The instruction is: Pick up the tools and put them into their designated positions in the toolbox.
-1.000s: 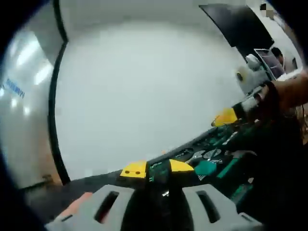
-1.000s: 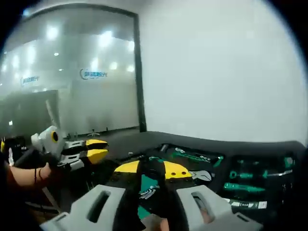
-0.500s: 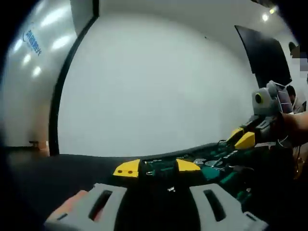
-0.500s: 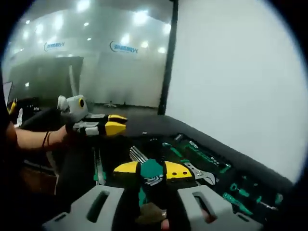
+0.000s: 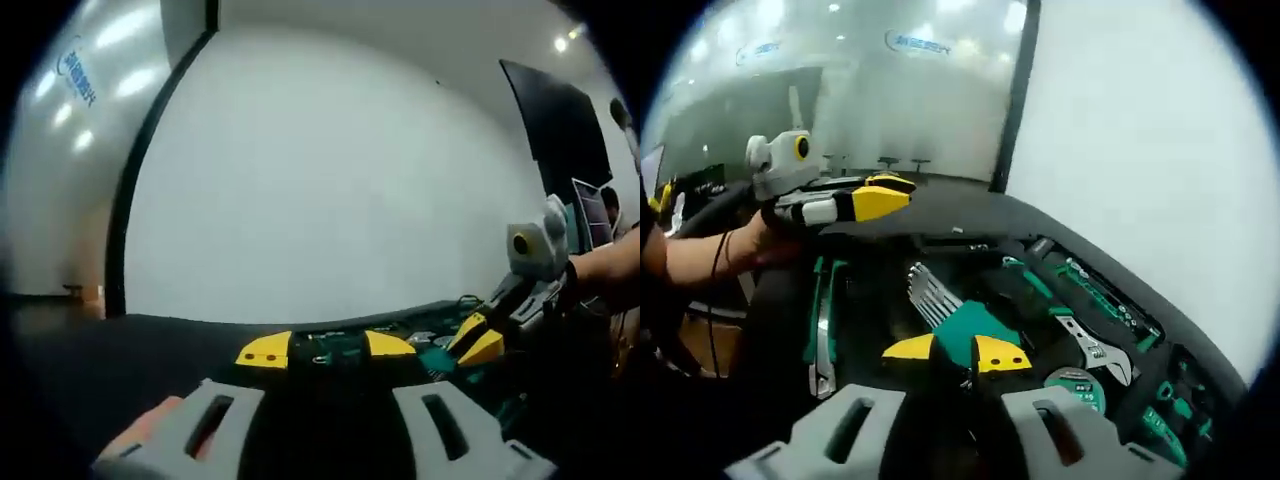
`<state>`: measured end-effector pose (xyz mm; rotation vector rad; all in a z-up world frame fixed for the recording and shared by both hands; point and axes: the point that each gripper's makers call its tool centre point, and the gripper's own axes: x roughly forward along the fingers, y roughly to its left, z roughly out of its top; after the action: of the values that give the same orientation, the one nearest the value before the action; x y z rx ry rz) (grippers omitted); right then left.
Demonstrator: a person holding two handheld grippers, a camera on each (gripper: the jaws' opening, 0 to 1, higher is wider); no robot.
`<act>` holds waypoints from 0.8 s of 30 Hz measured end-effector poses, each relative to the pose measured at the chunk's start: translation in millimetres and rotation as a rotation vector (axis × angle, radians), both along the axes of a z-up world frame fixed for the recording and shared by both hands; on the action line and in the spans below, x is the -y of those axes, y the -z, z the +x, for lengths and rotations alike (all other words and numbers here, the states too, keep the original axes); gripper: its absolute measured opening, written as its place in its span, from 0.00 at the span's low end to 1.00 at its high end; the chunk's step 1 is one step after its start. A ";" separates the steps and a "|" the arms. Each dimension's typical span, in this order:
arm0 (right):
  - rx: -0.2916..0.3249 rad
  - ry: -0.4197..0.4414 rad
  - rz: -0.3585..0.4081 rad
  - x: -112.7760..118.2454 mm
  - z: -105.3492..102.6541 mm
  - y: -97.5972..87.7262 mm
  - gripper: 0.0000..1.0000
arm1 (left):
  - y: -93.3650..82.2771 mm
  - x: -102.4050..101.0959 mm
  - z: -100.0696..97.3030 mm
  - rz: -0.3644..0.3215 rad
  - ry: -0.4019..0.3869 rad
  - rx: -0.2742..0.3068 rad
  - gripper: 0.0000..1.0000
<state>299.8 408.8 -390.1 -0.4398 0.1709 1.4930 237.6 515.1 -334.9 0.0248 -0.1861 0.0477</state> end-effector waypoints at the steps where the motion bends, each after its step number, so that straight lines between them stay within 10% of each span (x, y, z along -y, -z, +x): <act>1: 0.005 -0.001 0.000 -1.4 1.9 0.7 0.11 | -0.2 0.4 0.1 0.002 0.001 0.001 0.21; 14: -0.118 0.200 -0.021 -24.7 21.4 2.2 0.11 | 3.8 -0.4 1.3 0.017 -0.008 -0.021 0.21; 24: -0.050 0.198 -0.047 -36.0 22.1 2.9 0.11 | 8.4 0.7 2.9 0.034 -0.006 -0.049 0.20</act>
<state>321.9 444.8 -393.0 -0.4112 0.2811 1.3082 240.5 514.4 -343.3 0.0601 -0.1380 0.0495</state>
